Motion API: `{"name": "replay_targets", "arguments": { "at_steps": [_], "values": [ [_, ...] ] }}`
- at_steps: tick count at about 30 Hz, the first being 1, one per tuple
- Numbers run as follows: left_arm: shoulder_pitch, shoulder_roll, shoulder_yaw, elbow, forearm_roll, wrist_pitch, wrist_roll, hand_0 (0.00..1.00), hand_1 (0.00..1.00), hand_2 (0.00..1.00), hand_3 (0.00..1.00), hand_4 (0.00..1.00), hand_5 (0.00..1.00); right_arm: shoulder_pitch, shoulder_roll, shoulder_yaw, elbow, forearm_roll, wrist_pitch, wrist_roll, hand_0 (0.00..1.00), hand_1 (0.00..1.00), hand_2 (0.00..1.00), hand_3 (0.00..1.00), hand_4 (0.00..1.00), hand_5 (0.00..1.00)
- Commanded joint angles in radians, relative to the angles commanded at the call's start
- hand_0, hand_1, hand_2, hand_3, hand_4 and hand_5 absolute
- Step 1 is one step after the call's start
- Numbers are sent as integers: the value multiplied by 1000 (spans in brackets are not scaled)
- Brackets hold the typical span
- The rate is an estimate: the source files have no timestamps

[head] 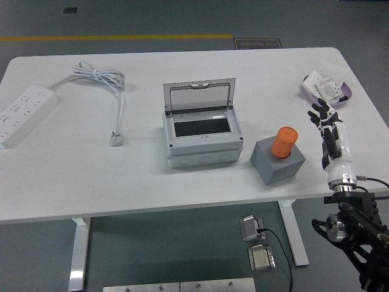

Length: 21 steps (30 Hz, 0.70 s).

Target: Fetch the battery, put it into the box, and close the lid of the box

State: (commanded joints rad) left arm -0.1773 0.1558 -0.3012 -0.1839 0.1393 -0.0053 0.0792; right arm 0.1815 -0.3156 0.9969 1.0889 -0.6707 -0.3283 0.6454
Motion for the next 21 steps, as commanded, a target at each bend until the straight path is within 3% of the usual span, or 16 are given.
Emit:
{"name": "replay_targets", "arguments": {
  "at_steps": [1, 2, 15, 18, 21],
  "values": [
    [0, 0, -1, 0, 1, 0, 0, 690, 731, 726, 642, 628, 211, 0, 0, -5, 1, 5, 0, 0, 815, 755, 814, 868, 981, 788],
    [0, 0, -2, 0, 2, 0, 1, 690, 732, 728, 643, 635, 218, 0, 0, -10, 2, 9, 1, 0, 801, 793, 871, 948, 976, 760],
    [1, -1, -2, 0, 4, 0, 0, 690, 737, 730, 644, 637, 220, 32, -18, -9, 4, -48, 11, 0, 821, 814, 888, 974, 972, 735],
    [2, -1, -8, 0, 9, 1, 3, 690, 737, 730, 644, 637, 220, 36, -26, -2, 27, -145, -35, -14, 821, 814, 888, 974, 972, 735],
    [2, -1, -13, 0, 15, 1, 4, 690, 738, 730, 646, 637, 220, 45, -38, -27, 47, -259, -95, -73, 832, 815, 882, 972, 976, 728]
  ]
}}
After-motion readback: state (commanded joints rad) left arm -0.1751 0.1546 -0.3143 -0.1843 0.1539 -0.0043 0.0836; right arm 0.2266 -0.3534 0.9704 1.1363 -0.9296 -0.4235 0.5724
